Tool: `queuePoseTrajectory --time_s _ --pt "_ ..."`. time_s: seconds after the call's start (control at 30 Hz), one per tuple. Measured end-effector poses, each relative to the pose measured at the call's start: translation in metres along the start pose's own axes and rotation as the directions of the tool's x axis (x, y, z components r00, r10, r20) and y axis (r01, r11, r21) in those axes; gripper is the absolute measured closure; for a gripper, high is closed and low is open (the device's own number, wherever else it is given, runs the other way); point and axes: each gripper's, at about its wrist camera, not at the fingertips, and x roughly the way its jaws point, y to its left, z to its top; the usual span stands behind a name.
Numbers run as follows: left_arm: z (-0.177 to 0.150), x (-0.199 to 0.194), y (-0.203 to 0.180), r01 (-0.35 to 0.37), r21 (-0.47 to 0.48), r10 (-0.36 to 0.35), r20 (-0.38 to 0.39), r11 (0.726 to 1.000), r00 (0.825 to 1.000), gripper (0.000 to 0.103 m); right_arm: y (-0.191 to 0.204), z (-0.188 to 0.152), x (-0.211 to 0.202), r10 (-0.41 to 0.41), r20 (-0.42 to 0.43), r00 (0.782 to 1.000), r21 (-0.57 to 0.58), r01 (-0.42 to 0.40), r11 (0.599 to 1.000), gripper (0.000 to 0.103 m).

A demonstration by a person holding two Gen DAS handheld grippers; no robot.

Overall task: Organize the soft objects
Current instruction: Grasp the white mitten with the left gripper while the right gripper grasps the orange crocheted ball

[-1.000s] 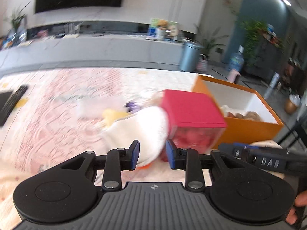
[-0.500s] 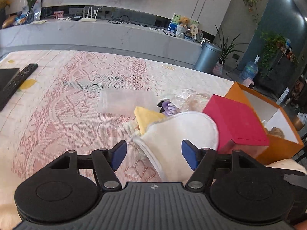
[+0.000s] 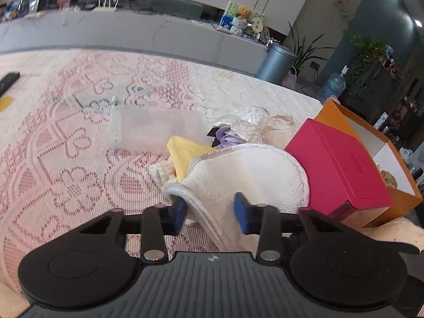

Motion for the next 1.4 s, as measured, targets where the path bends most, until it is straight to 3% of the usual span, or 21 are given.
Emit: queuePoseTrajectory --time_s 0.1,0.37,0.57,0.67,0.73,0.83,0.93,1.0,1.07,1.27,1.33,1.4 --pt "-0.003 -0.009 -0.008 -0.033 0.045 0.031 0.047 0.998 0.998 0.097 -0.002 0.001 0.001 -0.001 -0.001 1.000 0.008 0.001 1.000 0.095" --pt "-0.005 -0.060 -0.023 -0.134 0.118 0.106 0.219 0.984 0.970 0.099 0.003 0.002 -0.014 0.020 0.036 0.999 -0.014 -0.020 1.000 0.095" --pt "-0.002 -0.095 0.004 -0.261 0.012 0.251 0.237 0.965 0.939 0.099 0.012 -0.002 -0.019 0.038 0.045 0.998 -0.044 -0.036 0.998 0.090" --pt "-0.007 -0.101 0.018 -0.308 -0.047 0.311 0.191 0.950 0.931 0.099 0.015 -0.006 -0.018 0.052 0.033 0.998 -0.050 -0.050 0.997 0.089" --pt "-0.009 -0.097 0.026 -0.331 -0.067 0.336 0.106 0.941 0.936 0.099 0.019 -0.007 -0.016 0.064 0.024 0.998 -0.065 -0.062 0.996 0.081" --pt "-0.011 -0.089 0.037 -0.300 -0.080 0.302 0.009 0.951 0.953 0.097 0.024 -0.010 -0.015 0.072 0.013 0.997 -0.093 -0.071 0.993 0.079" --pt "-0.011 -0.090 0.041 -0.261 -0.076 0.262 0.003 0.962 0.965 0.088 0.026 -0.012 -0.014 0.075 0.004 0.997 -0.106 -0.075 0.992 0.079" --pt "-0.013 -0.090 0.043 -0.231 -0.071 0.231 -0.001 0.970 0.973 0.062 0.027 -0.012 -0.013 0.074 -0.001 0.997 -0.108 -0.073 0.991 0.077" --pt "-0.013 -0.085 0.042 -0.230 -0.068 0.228 -0.032 0.971 0.973 0.044 0.028 -0.013 -0.011 0.073 -0.005 0.997 -0.105 -0.073 0.992 0.073" --pt "-0.015 -0.060 0.047 -0.319 -0.061 0.306 -0.161 0.946 0.938 0.044 0.035 -0.014 -0.003 0.082 -0.025 0.996 -0.135 -0.084 0.987 0.067" --pt "-0.016 -0.055 0.047 -0.333 -0.040 0.320 -0.191 0.942 0.928 0.049 0.038 -0.015 0.001 0.085 -0.030 0.996 -0.147 -0.088 0.985 0.065" --pt "-0.018 -0.048 0.046 -0.352 -0.014 0.340 -0.228 0.936 0.912 0.064 0.040 -0.015 0.005 0.087 -0.035 0.996 -0.158 -0.092 0.983 0.065"
